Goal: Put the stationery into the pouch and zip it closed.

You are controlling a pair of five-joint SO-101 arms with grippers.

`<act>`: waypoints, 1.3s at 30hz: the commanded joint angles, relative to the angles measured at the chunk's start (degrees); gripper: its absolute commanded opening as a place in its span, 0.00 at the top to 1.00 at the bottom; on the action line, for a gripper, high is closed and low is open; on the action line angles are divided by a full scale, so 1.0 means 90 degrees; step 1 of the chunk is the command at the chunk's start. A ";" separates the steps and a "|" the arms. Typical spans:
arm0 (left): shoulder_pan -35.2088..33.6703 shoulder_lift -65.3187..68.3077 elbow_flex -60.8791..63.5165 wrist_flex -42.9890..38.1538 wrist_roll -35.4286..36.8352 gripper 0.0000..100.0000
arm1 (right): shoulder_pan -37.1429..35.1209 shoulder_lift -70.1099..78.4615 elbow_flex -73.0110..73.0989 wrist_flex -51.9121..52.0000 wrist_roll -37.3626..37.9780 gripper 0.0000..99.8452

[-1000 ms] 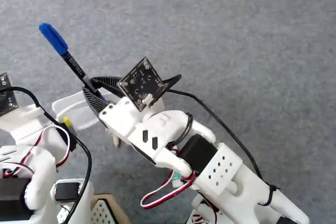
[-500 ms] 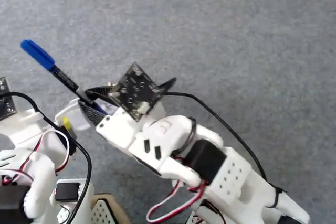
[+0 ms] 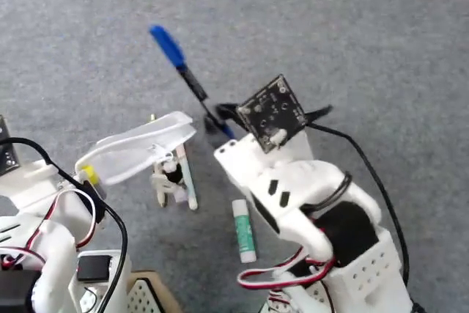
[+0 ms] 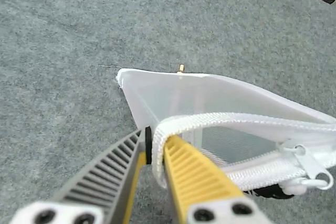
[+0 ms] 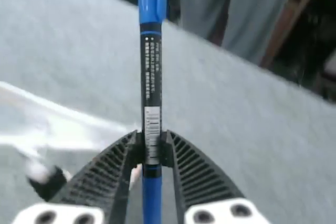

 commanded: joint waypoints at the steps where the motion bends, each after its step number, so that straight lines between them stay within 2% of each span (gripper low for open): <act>1: 0.0015 0.0049 -0.0024 0.0010 -0.0049 0.97 | 0.0391 -0.0093 0.0376 0.0293 -0.0010 0.99; 7: 0.0015 0.0049 -0.0024 0.0010 -0.0049 0.97 | 0.0703 -0.0073 0.1509 0.0303 -0.0010 0.99; 17: 0.0015 0.0049 -0.0024 0.0010 -0.0049 0.97 | 0.1055 -0.0034 0.2466 0.0479 0.0039 0.99; 22: 0.0015 0.0049 -0.0024 0.0010 -0.0049 0.97 | 0.1192 0.0034 0.2623 0.0479 0.0606 0.99; 27: 0.0015 0.0049 -0.0024 0.0010 -0.0049 0.97 | 0.1954 0.0327 0.2662 0.0508 0.0957 0.98; 29: 0.0015 0.0049 -0.0024 0.0010 -0.0049 0.97 | 0.2227 0.0366 0.2681 0.0518 0.1035 0.96; 34: 0.0015 0.0049 -0.0024 0.0010 -0.0049 0.97 | 0.2530 0.0405 0.3170 0.0527 0.1074 0.79; 39: 0.0015 0.0049 -0.0015 0.0010 -0.0049 0.97 | 0.2540 0.0405 0.3707 0.0313 0.1074 0.79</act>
